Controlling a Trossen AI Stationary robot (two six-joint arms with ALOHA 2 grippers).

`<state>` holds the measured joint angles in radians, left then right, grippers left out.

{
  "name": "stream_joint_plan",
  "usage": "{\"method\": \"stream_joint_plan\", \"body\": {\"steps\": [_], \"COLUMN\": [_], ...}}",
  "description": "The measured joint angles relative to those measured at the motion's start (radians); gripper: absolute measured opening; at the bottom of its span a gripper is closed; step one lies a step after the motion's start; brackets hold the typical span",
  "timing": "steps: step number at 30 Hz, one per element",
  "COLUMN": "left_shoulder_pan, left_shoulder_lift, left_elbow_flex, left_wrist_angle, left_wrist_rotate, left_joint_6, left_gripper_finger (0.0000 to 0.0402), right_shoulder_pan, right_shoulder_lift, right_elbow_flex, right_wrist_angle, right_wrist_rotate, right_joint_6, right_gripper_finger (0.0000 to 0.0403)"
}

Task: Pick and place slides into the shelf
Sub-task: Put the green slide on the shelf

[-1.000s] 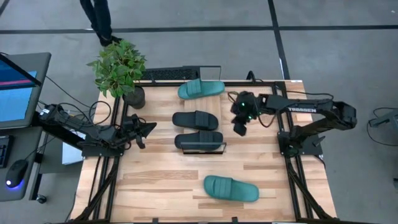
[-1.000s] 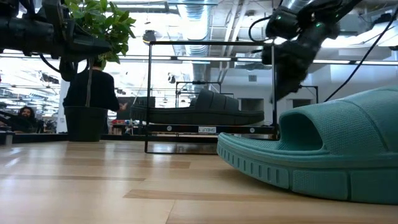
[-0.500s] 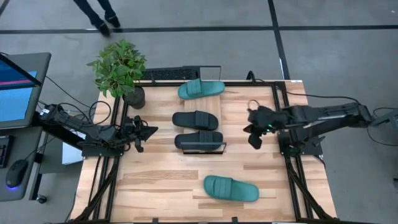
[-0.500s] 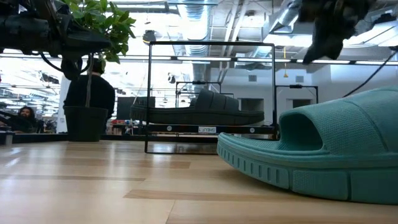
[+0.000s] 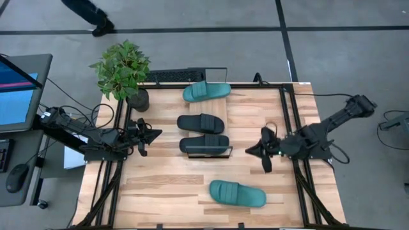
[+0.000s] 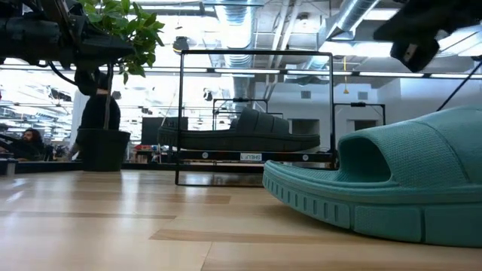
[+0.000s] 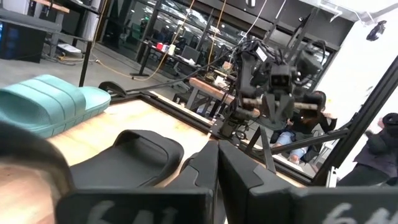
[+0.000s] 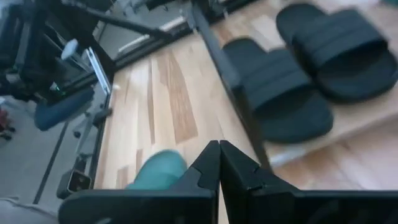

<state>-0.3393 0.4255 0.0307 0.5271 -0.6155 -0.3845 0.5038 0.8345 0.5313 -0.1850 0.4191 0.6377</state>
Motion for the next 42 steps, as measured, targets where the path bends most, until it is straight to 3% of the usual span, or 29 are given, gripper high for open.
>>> {"method": "stream_joint_plan", "body": {"steps": [10, 17, 26, 36, 42], "left_shoulder_pan": [0.000, 0.000, 0.000, 0.000, 0.000], "left_shoulder_lift": [0.000, 0.000, 0.000, 0.000, 0.000], "left_elbow_flex": [0.000, 0.000, 0.000, 0.000, 0.000], "left_wrist_angle": [0.006, 0.006, 0.005, 0.002, 0.002], "left_wrist_rotate": [0.010, 0.036, 0.086, 0.166, 0.173], "left_joint_6": [0.008, 0.001, -0.005, -0.004, -0.020], "left_gripper_finger": [0.0000, 0.0000, 0.0000, 0.0000, 0.0000], "right_shoulder_pan": [0.235, 0.296, 0.276, 0.264, 0.244], "right_shoulder_lift": [0.206, 0.338, 0.519, 0.561, 0.561], "right_elbow_flex": [0.000, 0.001, 0.002, 0.002, 0.002], "right_wrist_angle": [0.128, 0.327, 0.636, 0.617, 0.576], "right_wrist_rotate": [0.237, 0.345, 0.310, 0.213, 0.067], "right_joint_6": [0.254, 0.454, 0.482, 0.357, 0.392], "right_gripper_finger": [0.0000, 0.0000, 0.0000, 0.0031, 0.0055]}}
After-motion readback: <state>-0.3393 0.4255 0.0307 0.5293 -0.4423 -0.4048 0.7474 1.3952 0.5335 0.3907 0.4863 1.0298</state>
